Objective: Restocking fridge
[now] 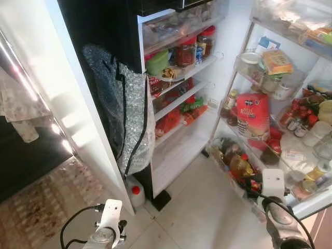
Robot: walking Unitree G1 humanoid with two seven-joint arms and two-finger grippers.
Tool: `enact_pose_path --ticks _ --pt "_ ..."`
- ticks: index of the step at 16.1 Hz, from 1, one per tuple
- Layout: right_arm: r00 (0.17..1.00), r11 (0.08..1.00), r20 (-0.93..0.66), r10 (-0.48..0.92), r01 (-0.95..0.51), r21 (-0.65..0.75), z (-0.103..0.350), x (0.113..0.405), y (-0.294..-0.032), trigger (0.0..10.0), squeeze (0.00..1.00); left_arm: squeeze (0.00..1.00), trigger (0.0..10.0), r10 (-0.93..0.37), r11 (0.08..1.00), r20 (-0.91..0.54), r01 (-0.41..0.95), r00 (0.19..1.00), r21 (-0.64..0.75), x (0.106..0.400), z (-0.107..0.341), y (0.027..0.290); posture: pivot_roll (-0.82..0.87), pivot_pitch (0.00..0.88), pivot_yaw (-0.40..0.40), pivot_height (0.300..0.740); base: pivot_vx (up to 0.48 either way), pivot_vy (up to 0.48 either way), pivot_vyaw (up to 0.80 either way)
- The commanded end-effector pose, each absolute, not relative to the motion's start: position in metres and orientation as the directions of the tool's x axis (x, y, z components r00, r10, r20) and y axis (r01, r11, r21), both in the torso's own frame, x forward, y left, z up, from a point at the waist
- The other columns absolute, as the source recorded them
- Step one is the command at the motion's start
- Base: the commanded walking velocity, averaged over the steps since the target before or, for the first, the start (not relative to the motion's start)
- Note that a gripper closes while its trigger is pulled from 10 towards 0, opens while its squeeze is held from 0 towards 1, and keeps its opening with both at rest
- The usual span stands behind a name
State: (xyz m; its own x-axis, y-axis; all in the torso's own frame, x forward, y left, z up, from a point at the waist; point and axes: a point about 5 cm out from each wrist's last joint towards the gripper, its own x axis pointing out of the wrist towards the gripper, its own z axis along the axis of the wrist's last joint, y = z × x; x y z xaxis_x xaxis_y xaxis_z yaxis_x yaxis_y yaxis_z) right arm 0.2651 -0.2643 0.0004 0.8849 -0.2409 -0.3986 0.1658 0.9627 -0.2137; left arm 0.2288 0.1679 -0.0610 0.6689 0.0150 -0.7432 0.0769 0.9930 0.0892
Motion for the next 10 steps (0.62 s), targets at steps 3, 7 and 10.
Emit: enact_pose_path --ticks 3,7,10 --pt "0.886 0.967 -0.405 -0.225 0.151 -0.207 0.001 0.270 -0.257 10.0 0.00 0.00 10.0 0.016 0.991 -0.776 0.094 0.631 0.097 0.218 -0.068 0.165 -0.19 0.000 -0.004 0.740 0.000 -0.350 0.53" --pt "0.902 0.967 -0.365 -0.229 0.169 -0.189 0.005 0.272 -0.257 10.0 0.00 0.00 10.0 0.016 0.991 -0.776 0.095 0.631 0.098 0.218 -0.068 0.165 -0.19 0.011 0.002 0.740 0.000 -0.350 0.00" --pt "0.922 0.964 -0.300 -0.245 0.196 -0.182 0.015 0.278 -0.260 10.0 0.00 0.00 10.0 0.019 0.990 -0.775 0.095 0.632 0.102 0.220 -0.067 0.167 -0.20 0.024 0.007 0.740 0.000 -0.313 0.00"
